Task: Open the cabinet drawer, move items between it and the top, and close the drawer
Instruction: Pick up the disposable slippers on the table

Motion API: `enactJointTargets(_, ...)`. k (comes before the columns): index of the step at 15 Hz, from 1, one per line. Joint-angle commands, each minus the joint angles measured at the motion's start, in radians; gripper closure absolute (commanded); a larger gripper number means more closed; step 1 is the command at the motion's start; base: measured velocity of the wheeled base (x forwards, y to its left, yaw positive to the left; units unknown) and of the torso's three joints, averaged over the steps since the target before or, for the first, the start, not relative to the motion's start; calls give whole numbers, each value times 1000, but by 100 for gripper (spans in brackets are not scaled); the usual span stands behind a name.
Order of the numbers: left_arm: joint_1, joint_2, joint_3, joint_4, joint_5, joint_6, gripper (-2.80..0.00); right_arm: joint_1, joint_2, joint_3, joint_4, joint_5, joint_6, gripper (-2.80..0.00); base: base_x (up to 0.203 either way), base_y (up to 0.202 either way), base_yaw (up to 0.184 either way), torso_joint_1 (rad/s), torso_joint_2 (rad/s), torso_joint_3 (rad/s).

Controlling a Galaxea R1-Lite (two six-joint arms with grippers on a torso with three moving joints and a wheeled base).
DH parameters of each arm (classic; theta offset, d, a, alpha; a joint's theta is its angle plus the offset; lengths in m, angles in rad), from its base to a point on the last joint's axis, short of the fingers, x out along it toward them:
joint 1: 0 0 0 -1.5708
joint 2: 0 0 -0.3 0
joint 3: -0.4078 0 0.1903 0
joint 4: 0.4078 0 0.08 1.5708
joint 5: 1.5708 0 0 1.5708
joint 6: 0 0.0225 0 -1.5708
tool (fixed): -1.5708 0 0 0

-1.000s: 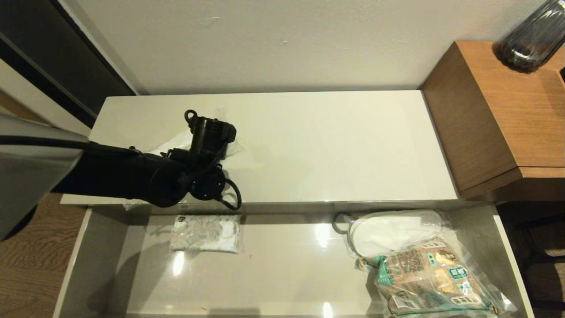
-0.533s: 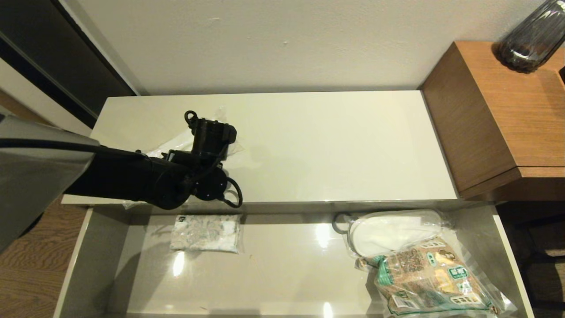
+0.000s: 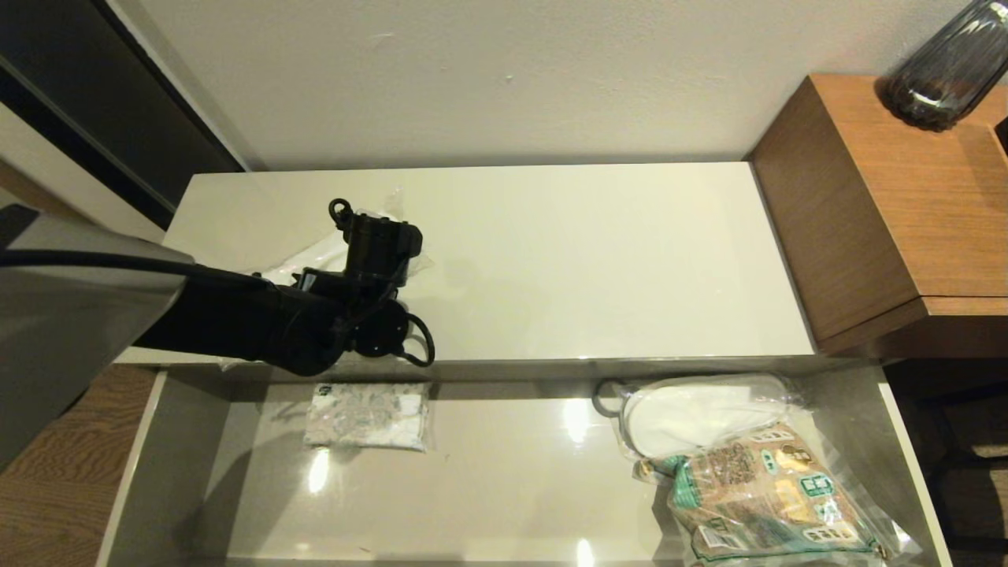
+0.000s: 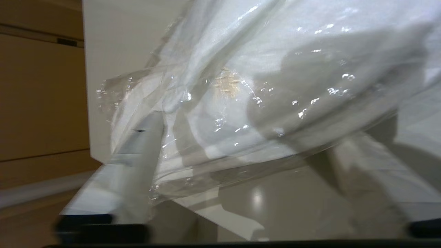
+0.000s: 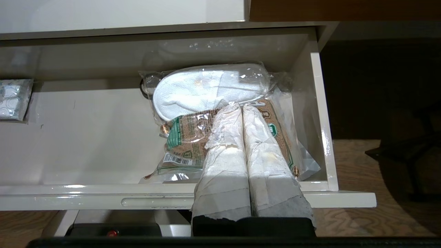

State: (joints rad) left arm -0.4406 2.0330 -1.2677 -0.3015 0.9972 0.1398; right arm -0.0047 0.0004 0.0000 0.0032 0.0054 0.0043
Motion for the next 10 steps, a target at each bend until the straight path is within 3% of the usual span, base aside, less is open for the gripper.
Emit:
enactJointTargets(1, 0, 6, 4, 0, 0, 1, 0, 0, 0, 0, 0, -1, 0, 0, 0, 0, 0, 0, 0, 0)
enactJointTargets(8, 0, -16, 47, -2, -23, -8, 0, 0, 0, 0, 0, -1, 0, 0, 0, 0, 0, 0, 0, 0)
enactJointTargets(10, -6, -71, 85, -2, -64, -4, 0, 0, 0, 0, 0, -1, 0, 0, 0, 0, 0, 0, 0, 0)
